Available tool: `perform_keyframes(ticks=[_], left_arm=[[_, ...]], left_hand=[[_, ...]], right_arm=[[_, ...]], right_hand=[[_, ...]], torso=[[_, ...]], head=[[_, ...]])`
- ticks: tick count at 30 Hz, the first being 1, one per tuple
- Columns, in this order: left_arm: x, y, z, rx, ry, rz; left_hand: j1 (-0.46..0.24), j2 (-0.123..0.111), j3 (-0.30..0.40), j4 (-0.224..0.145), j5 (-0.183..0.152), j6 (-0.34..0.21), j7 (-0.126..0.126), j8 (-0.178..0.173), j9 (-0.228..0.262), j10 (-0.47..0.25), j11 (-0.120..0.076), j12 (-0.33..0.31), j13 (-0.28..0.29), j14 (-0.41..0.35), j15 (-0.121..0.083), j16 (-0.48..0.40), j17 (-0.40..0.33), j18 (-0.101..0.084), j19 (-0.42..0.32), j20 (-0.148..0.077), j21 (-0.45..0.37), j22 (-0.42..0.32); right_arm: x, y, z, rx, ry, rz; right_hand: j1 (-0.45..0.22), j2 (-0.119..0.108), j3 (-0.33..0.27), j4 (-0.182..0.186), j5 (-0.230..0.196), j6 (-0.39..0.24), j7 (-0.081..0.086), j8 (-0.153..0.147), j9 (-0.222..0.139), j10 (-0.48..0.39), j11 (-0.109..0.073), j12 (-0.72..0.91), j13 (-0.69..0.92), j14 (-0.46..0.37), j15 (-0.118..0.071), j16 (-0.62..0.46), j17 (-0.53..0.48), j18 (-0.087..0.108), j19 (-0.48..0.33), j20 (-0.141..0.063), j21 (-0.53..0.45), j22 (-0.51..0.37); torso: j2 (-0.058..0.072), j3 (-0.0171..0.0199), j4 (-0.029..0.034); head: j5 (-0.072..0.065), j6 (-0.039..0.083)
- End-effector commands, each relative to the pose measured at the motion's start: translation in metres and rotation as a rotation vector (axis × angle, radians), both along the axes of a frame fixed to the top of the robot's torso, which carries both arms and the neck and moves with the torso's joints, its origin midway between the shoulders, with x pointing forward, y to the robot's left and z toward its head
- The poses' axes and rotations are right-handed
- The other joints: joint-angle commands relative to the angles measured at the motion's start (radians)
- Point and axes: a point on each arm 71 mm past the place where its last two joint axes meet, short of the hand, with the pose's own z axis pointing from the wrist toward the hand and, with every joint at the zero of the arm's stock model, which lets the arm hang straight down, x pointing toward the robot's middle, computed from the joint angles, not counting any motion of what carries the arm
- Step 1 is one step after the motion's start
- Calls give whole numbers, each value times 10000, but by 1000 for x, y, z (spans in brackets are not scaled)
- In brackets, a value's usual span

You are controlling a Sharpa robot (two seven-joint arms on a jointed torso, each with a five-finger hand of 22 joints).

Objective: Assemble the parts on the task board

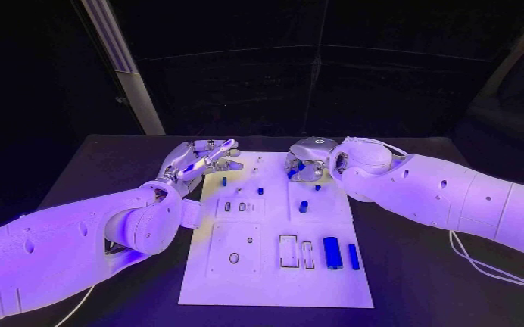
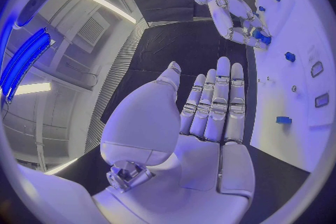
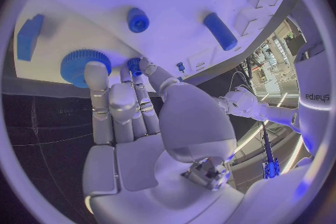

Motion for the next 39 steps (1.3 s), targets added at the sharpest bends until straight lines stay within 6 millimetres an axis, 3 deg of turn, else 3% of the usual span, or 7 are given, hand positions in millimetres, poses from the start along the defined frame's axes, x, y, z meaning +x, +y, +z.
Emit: perform_keyframes(ticks=[1,9,19,29,35,39], left_arm=[[0,-1,1,-79,33,-165],[0,-1,1,-75,43,-171],[1,0,1,-63,69,-174],[1,1,1,-53,73,-157],[2,0,1,-60,87,-198],[2,-2,2,-80,79,-252]], left_hand=[[-84,24,-71,1,-47,-44,-2,-38,-15,-31,14,-65,-15,57,24,-61,10,141,40,1,-36,-10],[-84,24,-71,1,-47,-44,-2,-38,-15,-31,14,-65,-15,57,24,-61,10,141,40,1,-36,-10],[-84,24,-76,-1,-48,-46,-1,-41,-14,-34,15,-65,-15,55,26,-65,12,141,41,2,-39,-13],[-81,27,-79,-5,-48,-48,-2,-43,-13,-38,16,-66,-14,54,27,-70,16,141,41,3,-44,-17],[-8,55,-74,-66,-48,-69,-6,-62,-10,-70,18,-76,-14,50,30,-96,35,141,47,7,-69,-39],[7,63,-74,-80,-48,-76,-7,-67,-10,-80,19,-79,-14,49,31,-103,40,141,49,8,-76,-45]], right_arm=[[1,-1,0,-328,-40,-85],[1,-1,2,-288,-311,-64],[-2,3,14,650,-1551,97],[-3,8,23,1607,-2392,46],[1,19,24,2004,-2530,55],[4,27,24,2139,-2543,82]], right_hand=[[55,-59,68,6,-64,-8,-39,-33,4,-26,0,-3,2,136,49,61,27,-89,23,69,58,36],[223,83,377,-14,-139,123,-80,-4,16,135,-40,38,9,112,18,250,205,-102,18,55,255,233],[676,548,1347,25,-960,984,-359,269,155,1214,-360,384,146,99,-220,585,548,-279,474,-136,1080,1433],[737,370,1644,40,-1020,999,-341,168,154,1282,-368,340,171,80,-234,642,597,-302,435,-183,1230,1572],[705,314,1715,90,-1014,968,-321,117,145,1233,-343,289,162,78,-217,660,609,-305,414,-171,1265,1600],[693,272,1760,114,-1008,943,-310,82,138,1197,-329,256,156,74,-206,666,606,-305,400,-161,1285,1614]], torso=[[37,0,3],[72,15,8],[83,18,12],[104,5,33],[130,25,50],[141,-2,85]], head=[[4,7],[-3,-1],[-16,4],[-20,100],[62,145],[106,151]])
